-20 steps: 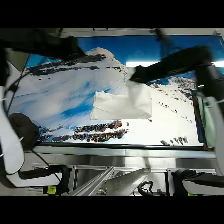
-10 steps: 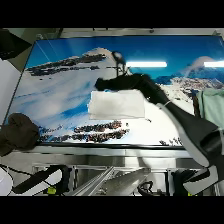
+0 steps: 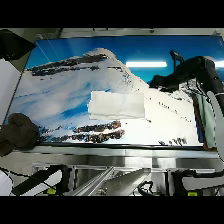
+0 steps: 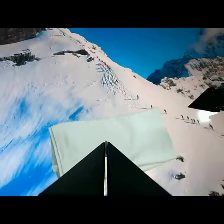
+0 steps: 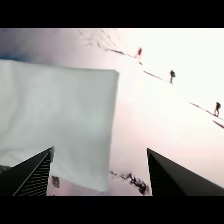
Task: Fold the shirts.
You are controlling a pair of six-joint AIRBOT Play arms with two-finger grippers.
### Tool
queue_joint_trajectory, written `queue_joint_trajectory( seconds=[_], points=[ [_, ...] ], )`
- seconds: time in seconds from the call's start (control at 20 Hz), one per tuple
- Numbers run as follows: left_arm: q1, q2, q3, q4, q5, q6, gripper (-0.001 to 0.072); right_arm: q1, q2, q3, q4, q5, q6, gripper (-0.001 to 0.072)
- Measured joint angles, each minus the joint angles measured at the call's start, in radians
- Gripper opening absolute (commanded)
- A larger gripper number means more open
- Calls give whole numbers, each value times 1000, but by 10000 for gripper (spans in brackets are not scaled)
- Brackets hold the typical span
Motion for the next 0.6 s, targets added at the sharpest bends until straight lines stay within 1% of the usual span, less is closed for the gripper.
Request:
queue_joint_trajectory(
  seconds=[0.15,0.25,0.4,0.55,0.6],
  points=[
    [-37,0,0,0,0,-6,14,-36,-59,-83,124,-10,-100,651],
    [-62,0,0,0,0,-13,14,-38,-111,-108,180,-9,-150,650],
    [-97,0,0,0,0,-25,14,-18,-184,-125,238,-8,-203,650],
    [-124,0,0,0,0,-32,14,13,-224,-129,307,-10,-237,628],
    [-129,0,0,0,0,-35,14,24,-231,-130,315,-2,-245,452]
  ],
)
